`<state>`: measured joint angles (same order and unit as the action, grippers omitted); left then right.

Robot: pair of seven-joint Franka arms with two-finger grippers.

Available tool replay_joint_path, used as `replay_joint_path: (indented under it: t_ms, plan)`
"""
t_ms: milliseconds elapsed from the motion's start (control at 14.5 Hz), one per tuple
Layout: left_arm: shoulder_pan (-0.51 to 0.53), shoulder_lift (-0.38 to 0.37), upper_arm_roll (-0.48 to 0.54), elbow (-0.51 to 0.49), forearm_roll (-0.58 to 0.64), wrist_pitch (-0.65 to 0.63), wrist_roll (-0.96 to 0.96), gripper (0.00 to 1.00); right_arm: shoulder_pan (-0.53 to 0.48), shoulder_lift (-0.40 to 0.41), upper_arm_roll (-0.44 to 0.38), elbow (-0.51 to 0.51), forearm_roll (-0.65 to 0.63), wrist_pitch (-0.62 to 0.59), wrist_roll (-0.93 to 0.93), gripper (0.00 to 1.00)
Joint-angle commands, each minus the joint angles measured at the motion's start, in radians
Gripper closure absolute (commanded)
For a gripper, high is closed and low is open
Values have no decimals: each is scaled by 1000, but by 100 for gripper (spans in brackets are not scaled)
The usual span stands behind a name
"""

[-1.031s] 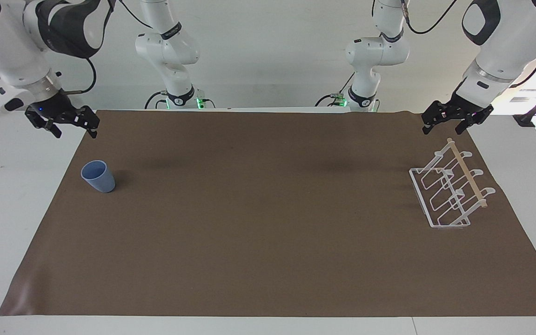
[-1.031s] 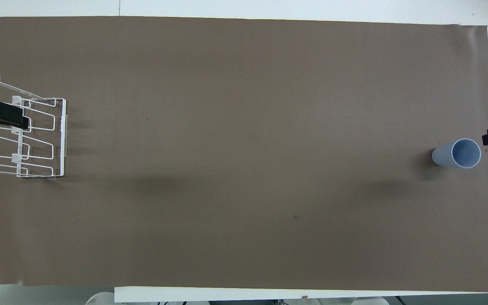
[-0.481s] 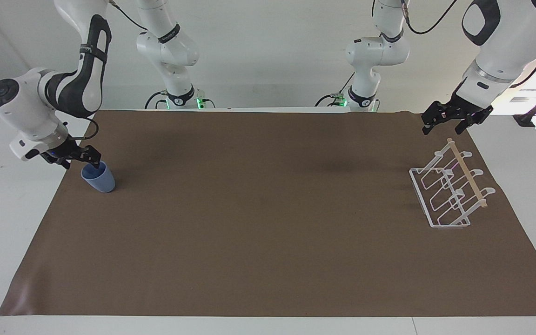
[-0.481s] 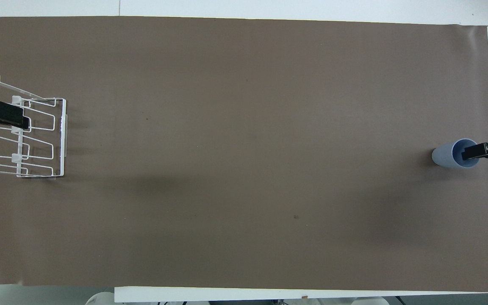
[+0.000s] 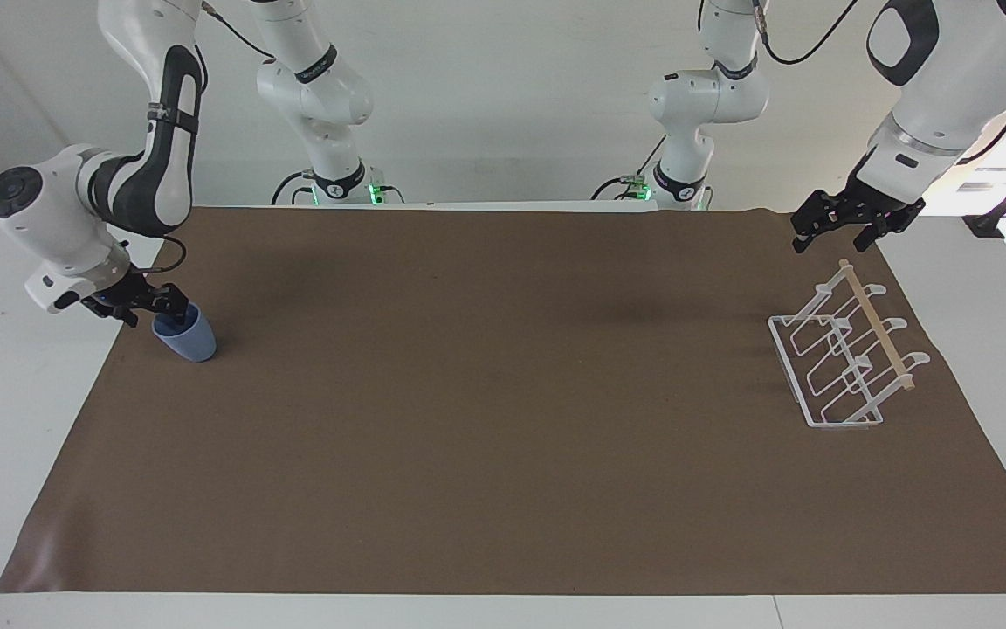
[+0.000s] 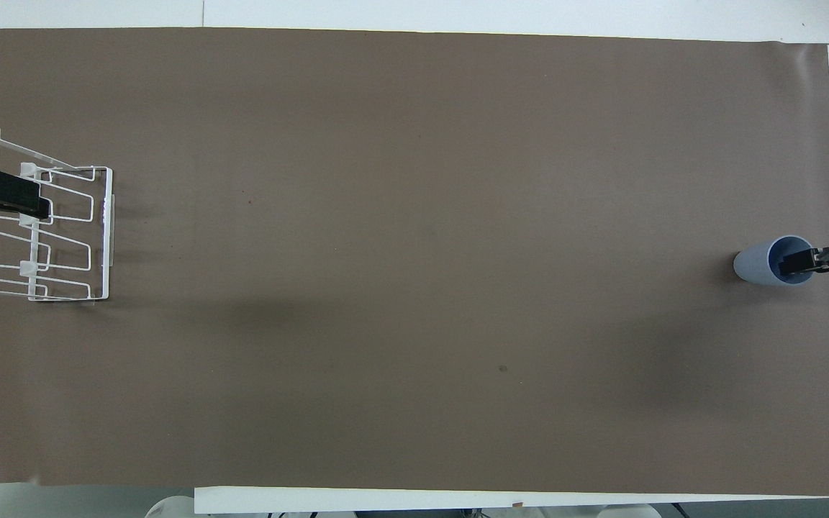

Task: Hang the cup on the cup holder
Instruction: 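Move the right gripper to the blue cup and grasp it, then carry the cup with the right gripper while the left gripper reaches it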

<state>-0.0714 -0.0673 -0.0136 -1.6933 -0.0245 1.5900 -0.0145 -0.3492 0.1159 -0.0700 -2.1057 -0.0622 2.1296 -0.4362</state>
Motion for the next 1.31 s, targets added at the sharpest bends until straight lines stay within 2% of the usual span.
replay_joint_path:
  t_ms: [0, 138, 206, 481, 550, 688, 825, 894, 962, 1238]
  plan:
    - [7, -3, -3, -5, -6, -12, -13, 0, -1, -5, 7, -13, 18, 18, -12, 79]
    - [1, -15, -3, -29, -5, -18, -21, 0, 1, -5, 12, -11, 15, 13, -12, 96]
    - [-4, -32, -5, -58, -2, -19, -51, 0, 22, -5, 12, -13, 13, 16, -12, 100]
    - [2, -43, -5, -82, -2, -13, -202, 0, 58, -4, 12, 6, 4, -17, -15, 100]
    - [4, -43, -5, -82, -2, -7, -231, 0, 58, 1, 13, 41, 2, -72, -25, 100]
    - [-5, -43, -6, -82, -3, -1, -397, 0, 74, -5, 32, 152, 31, -262, -39, 100]
    - [-36, -43, -11, -82, -6, -4, -560, 0, 84, -12, 67, 243, 228, -409, -52, 100]
    - [-72, -43, -11, -82, -9, -4, -650, 0, 87, -10, 68, 253, 333, -451, -50, 100]
    - [-91, -43, -12, -82, -18, -2, -764, 0, 105, -13, 68, 244, 437, -465, -47, 100]
    - [-140, -40, -11, -68, -179, -1, -1077, 0, 212, -38, 68, 188, 652, -470, 46, 100]
